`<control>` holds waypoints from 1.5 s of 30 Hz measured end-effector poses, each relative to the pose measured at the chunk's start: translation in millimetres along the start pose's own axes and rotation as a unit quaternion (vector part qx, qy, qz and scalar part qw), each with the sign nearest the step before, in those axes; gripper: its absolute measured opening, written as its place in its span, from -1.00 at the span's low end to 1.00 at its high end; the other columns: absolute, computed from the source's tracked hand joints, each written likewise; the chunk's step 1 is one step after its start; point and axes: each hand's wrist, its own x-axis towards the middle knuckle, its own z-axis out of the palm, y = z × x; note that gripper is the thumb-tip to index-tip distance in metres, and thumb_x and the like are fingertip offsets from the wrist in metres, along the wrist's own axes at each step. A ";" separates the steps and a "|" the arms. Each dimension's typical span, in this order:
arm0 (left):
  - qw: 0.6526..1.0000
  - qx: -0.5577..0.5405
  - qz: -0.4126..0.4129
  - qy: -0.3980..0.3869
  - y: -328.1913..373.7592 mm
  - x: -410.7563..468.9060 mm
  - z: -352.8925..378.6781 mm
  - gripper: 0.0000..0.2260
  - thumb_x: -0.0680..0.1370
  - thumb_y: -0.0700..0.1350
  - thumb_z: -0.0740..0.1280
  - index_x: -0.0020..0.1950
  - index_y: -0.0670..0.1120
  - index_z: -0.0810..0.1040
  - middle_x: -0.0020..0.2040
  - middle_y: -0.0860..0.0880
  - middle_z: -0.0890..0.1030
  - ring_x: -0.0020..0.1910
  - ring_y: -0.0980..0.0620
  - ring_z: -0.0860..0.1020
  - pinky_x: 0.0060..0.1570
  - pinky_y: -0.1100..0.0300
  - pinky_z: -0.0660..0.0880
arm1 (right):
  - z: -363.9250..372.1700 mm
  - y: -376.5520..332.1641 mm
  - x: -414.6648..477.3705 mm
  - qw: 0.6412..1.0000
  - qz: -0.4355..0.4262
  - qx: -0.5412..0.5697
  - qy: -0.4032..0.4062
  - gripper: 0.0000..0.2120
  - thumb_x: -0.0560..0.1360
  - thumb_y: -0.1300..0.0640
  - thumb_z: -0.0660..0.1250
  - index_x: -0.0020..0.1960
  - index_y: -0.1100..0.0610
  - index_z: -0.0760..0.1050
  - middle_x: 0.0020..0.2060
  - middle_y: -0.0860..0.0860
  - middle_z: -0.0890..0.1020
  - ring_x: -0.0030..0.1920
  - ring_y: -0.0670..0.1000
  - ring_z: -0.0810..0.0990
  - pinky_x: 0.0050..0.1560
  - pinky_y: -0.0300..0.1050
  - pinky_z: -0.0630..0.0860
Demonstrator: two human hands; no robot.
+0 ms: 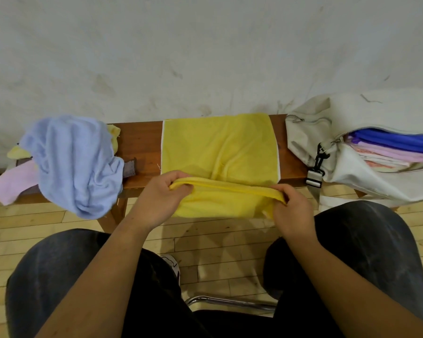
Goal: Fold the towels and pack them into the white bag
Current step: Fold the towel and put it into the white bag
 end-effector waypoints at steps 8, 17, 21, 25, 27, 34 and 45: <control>0.988 0.085 0.021 0.126 -12.9 9.5 -8.3 -0.89 0.62 -0.01 0.32 0.13 0.16 0.55 0.03 0.12 0.61 -0.04 0.13 0.56 -0.18 0.19 0.47 | -21.6 -14.3 17.0 0.987 0.017 0.137 0.078 -0.79 0.64 0.18 0.24 -0.03 0.01 0.64 -0.26 -0.09 0.61 -0.32 -0.26 0.49 -0.25 -0.28 0.42; 0.993 0.082 -0.038 0.072 -16.7 5.6 -15.5 -0.64 0.65 0.15 0.23 -0.27 0.04 0.57 -0.43 0.12 0.46 -0.43 0.10 0.40 -0.41 0.25 0.29 | -30.4 -16.8 21.7 0.989 -0.014 0.146 -0.025 -0.74 0.71 0.07 0.14 0.03 0.02 0.60 -0.12 -0.01 0.65 -0.10 -0.10 0.57 -0.16 -0.30 0.46; 0.968 0.229 -0.100 -0.029 -29.2 3.5 -15.3 -0.55 0.64 0.23 0.17 -0.11 -0.12 0.57 -0.35 0.02 0.56 -0.36 0.05 0.52 -0.37 0.18 0.34 | -32.9 -11.7 12.2 0.979 0.015 0.094 -0.178 -0.78 0.71 0.05 0.15 0.07 -0.17 0.54 -0.08 -0.30 0.58 -0.11 -0.41 0.57 -0.25 -0.57 0.39; 0.946 0.271 -0.127 -0.126 -38.5 -2.8 -12.0 -0.61 0.64 0.25 0.17 -0.02 -0.02 0.59 -0.19 0.04 0.66 -0.16 0.08 0.61 -0.20 0.19 0.45 | -27.2 1.8 12.5 0.957 0.015 -0.018 -0.290 -0.79 0.71 -0.05 0.12 0.16 -0.22 0.53 0.08 -0.18 0.61 0.02 -0.27 0.55 -0.14 -0.49 0.39; 0.934 0.290 -0.137 -0.157 -44.0 -3.7 -13.8 -0.63 0.63 0.28 0.16 0.02 0.02 0.56 -0.14 0.07 0.65 -0.10 0.10 0.59 -0.11 0.17 0.47 | -26.0 9.2 14.3 0.941 0.027 -0.062 -0.331 -0.76 0.70 -0.10 0.11 0.23 -0.17 0.53 0.15 -0.13 0.60 0.10 -0.16 0.55 -0.05 -0.39 0.40; 0.924 0.245 -0.147 -0.256 -40.4 -10.9 -22.6 -0.67 0.58 0.34 0.20 0.13 0.18 0.60 0.01 0.21 0.67 -0.03 0.22 0.63 0.05 0.22 0.50 | -44.4 8.0 22.2 0.844 0.043 -0.149 -0.514 -0.67 0.66 -0.22 0.14 0.23 -0.14 0.59 0.13 -0.16 0.67 0.14 -0.12 0.62 0.24 -0.14 0.48; 0.982 0.107 0.083 0.132 3.6 41.6 -37.0 -0.67 0.70 0.08 0.14 0.00 -0.10 0.58 -0.19 -0.24 0.55 -0.26 0.00 0.47 -0.19 0.07 0.39 | -38.3 -51.2 86.2 0.979 -0.077 0.041 -0.186 -0.75 0.70 0.04 0.18 0.06 0.06 0.63 -0.13 0.13 0.69 -0.20 0.08 0.62 -0.19 -0.07 0.48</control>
